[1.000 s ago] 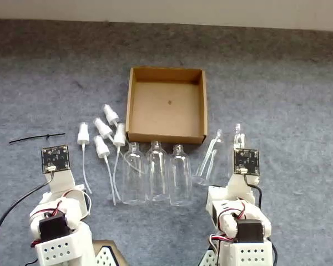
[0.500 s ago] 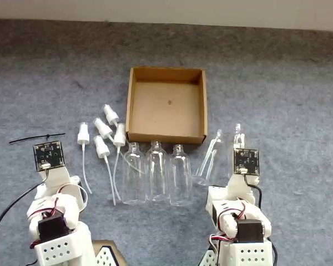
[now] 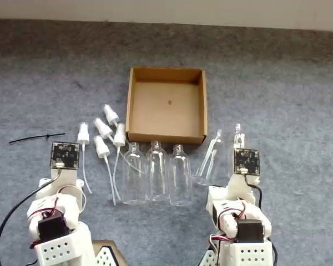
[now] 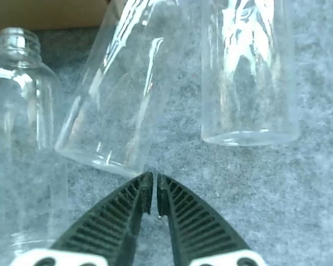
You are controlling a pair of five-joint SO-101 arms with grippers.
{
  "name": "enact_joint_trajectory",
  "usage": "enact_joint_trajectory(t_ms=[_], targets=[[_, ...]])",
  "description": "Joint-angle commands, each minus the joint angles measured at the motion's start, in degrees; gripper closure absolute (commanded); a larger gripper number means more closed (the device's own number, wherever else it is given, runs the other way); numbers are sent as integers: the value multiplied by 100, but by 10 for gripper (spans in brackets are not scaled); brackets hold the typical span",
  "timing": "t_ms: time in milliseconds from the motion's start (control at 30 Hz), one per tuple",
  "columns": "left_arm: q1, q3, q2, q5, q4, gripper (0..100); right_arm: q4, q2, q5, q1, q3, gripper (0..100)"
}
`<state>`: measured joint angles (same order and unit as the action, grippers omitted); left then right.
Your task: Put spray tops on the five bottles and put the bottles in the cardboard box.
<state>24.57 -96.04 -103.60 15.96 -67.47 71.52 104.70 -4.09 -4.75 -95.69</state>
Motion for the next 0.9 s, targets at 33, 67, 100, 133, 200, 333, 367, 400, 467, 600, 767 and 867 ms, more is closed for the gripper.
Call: enact_joint_trajectory(t_ms=[33,67,100,133,200,333,367,400,467,600,767,867], targets=[[57,-110,-75,888,-281,934,-259,57,53,66,-479,988],[66,-110,-75,985,-281,934,-330,57,53,66,-426,988],[66,-110,-75,1046,-281,934,-400,57,53,84,-374,988],[66,-110,-75,1064,-281,934,-514,57,53,145,-365,988],[57,-110,-75,1064,-290,934,-1209,57,53,330,-400,978],[48,-110,-75,1073,-290,934,-2360,57,440,989,-593,894],[48,-110,-75,1073,-299,934,-2492,57,633,1226,-681,878],[40,-110,-75,1081,-343,934,-2624,57,774,1481,-734,872],[40,-110,-75,1081,-360,934,-2809,57,809,1974,-716,872],[40,-110,-75,1081,-360,934,-2510,48,862,2079,84,889],[40,-110,-75,1081,-360,934,-1719,-154,809,1341,1305,899],[40,-110,-75,1081,-360,934,-1684,-954,809,1165,1701,899]])
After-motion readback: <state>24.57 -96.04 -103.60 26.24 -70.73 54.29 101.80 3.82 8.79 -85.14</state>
